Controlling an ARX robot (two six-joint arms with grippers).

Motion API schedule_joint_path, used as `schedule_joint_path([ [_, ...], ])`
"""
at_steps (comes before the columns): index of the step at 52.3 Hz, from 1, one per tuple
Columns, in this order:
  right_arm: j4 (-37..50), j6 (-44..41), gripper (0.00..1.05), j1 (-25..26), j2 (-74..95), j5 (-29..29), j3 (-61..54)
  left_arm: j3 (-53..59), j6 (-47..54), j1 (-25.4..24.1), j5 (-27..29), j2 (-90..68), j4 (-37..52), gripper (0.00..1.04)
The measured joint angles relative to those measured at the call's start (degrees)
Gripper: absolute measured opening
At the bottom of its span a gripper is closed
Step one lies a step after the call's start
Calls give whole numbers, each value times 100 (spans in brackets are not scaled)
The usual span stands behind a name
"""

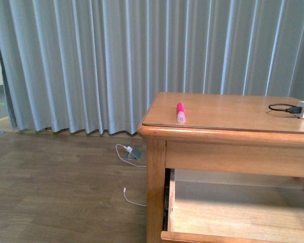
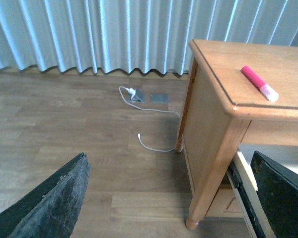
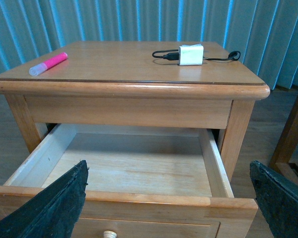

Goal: Place pink marker in drawer with both arms

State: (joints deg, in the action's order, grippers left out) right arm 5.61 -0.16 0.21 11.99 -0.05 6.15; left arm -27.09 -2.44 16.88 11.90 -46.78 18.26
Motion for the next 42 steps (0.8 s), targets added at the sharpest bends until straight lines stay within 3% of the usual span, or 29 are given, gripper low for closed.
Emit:
schedule_joint_path([
  [9,0,0,96,0,0,0,0,-1189,520,289,-249,-1635,426,99],
  [23,0,0,96,0,0,0,0,-3064,660,798,-98,-3897,656,99],
  [42,0,0,96,0,0,0,0,-5576,299,1180,175,-6269,-81,99],
])
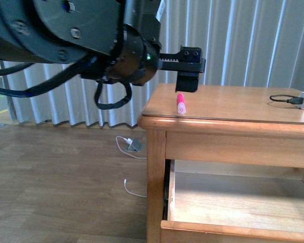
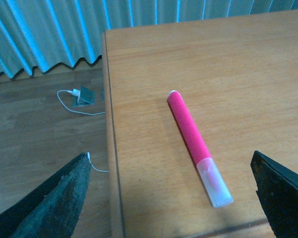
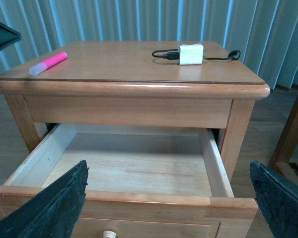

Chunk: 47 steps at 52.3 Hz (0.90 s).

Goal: Place pink marker in drawer with both arms

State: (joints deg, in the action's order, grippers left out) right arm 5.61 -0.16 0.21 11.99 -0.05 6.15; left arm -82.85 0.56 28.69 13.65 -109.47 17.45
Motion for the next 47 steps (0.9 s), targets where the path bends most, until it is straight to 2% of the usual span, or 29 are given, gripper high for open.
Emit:
schedule_joint_path([
  [20,0,0,96,0,0,0,0,-1836,0,214,313,-1440,-1005,99],
  [28,0,0,96,0,0,0,0,-2127,-59,229,474,-1628,-1438,99],
  [45,0,0,96,0,0,0,0,-2420,-129,216,396,-1698,-1908,99],
  [47,0,0,96,0,0,0,0,-2433,-76,216,393,-1698,-1950,92],
])
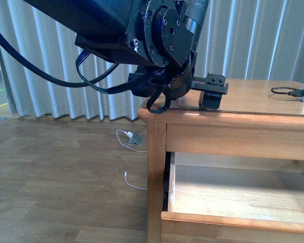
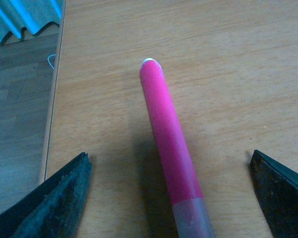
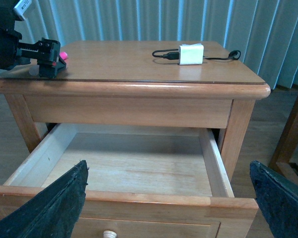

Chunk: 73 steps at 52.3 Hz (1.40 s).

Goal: Place pink marker in drawer with both arms

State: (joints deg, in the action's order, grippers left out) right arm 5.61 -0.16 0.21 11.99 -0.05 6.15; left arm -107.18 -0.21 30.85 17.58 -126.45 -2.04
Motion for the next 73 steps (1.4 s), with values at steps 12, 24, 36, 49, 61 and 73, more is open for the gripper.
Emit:
schedule_joint_path([
  [12,0,0,96,0,0,0,0,-7,188,7,35,0,-63,55],
  [24,0,0,96,0,0,0,0,-7,280,0,39,0,-94,17],
  [36,0,0,96,0,0,0,0,188,299,-55,-70,107,44,15],
  [49,0,0,96,0,0,0,0,1294,411,-122,-544,793,761,15],
  [61,0,0,96,0,0,2,0,2625,673,-103,-1443,2022,1187,15],
  [73,0,0,96,0,0,0,0,3768,1276,170,-2387,2774,1443,15],
])
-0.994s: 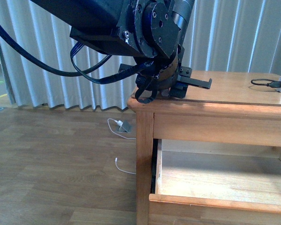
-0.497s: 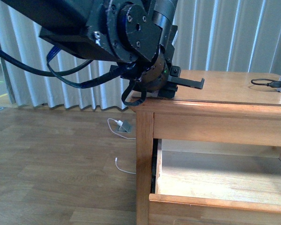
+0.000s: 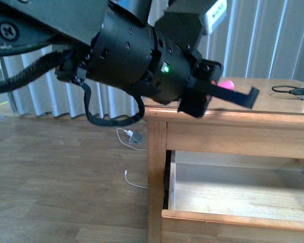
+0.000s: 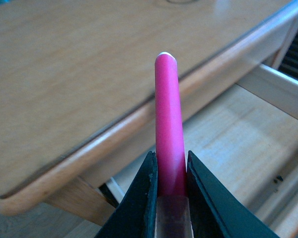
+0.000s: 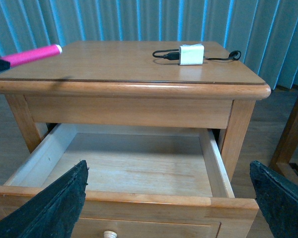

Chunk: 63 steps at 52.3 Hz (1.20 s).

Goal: Place pink marker in drawer with both arms

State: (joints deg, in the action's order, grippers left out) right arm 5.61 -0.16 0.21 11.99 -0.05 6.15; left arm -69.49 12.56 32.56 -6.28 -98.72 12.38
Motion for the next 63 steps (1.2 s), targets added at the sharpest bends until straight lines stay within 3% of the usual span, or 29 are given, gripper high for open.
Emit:
schedule_joint_path([
  [7,0,0,96,2,0,0,0,83,208,173,-131,-267,-85,15],
  [45,0,0,96,0,0,0,0,-1473,68,603,595,-2710,-229,14],
  [51,0,0,96,0,0,0,0,-1467,55,603,656,-2726,-155,37],
  [63,0,0,96,0,0,2,0,-1016,179,575,1012,-2378,136,69],
])
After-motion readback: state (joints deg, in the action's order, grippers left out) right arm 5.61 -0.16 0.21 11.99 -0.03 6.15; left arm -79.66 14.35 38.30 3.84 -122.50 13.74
